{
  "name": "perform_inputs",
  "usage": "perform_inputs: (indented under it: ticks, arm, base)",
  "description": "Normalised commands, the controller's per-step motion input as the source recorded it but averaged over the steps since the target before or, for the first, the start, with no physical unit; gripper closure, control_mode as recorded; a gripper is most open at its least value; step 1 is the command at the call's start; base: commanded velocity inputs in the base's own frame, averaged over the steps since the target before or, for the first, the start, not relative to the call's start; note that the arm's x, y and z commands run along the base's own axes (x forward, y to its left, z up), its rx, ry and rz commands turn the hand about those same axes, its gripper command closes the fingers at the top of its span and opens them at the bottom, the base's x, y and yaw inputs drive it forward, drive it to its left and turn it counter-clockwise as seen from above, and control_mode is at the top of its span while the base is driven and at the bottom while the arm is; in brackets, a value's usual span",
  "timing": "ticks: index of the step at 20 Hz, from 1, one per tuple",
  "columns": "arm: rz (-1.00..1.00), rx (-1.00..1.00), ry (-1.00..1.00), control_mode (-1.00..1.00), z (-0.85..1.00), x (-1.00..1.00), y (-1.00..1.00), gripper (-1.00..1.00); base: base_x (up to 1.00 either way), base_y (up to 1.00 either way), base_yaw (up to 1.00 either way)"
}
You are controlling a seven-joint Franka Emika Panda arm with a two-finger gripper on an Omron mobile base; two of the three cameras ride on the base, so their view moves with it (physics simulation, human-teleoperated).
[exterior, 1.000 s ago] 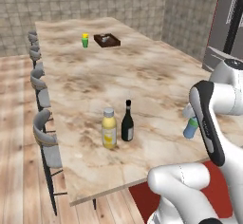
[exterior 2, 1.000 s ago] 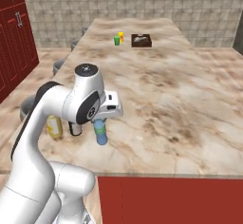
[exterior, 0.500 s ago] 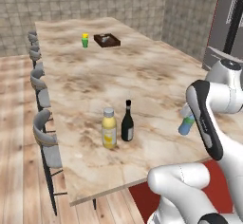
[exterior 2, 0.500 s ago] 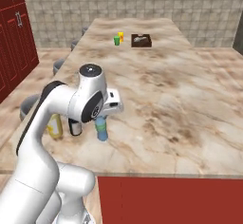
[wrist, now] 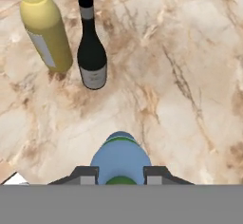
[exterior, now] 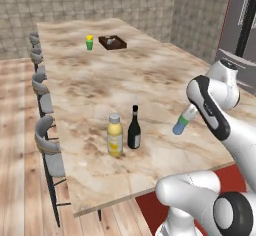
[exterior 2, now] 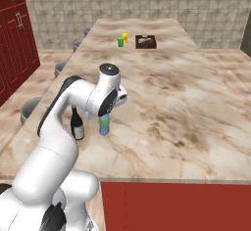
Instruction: Place the drinks on the dining counter in a tight cluster.
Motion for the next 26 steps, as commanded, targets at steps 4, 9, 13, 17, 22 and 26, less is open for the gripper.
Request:
perform_inputs:
  ticks: [4, 9, 13, 17, 22, 26]
  arm:
    - [0.1, -0.03, -0.14, -1.0, -0.59, 0.46, 0.44, 1.0]
    - [0.03, -0.02, -0.07, -1.0, -0.18, 0.29, 0.22, 1.0]
    - [0.0, -0.09, 0.02, -1.0, 0.0, 0.14, 0.49, 1.0]
    - [0.01, -0.06, 0.05, -1.0, -0.01, 0.0, 0.17, 1.0]
    - [0.08, 0.0, 0.12, -1.0, -0.05, 0.07, 0.01, 1.0]
    - [0.21, -0.02, 0.2, -1.0, 0.0, 0.17, 0.08, 1.0]
  base:
    - [0.0, 0.0, 0.0]
    - [0.0, 0.0, 0.0]
    - [0.0, 0.0, 0.0]
    - [0.0, 0.0, 0.0]
    - [0.0, 0.0, 0.0]
    - [0.0, 0.0, 0.0]
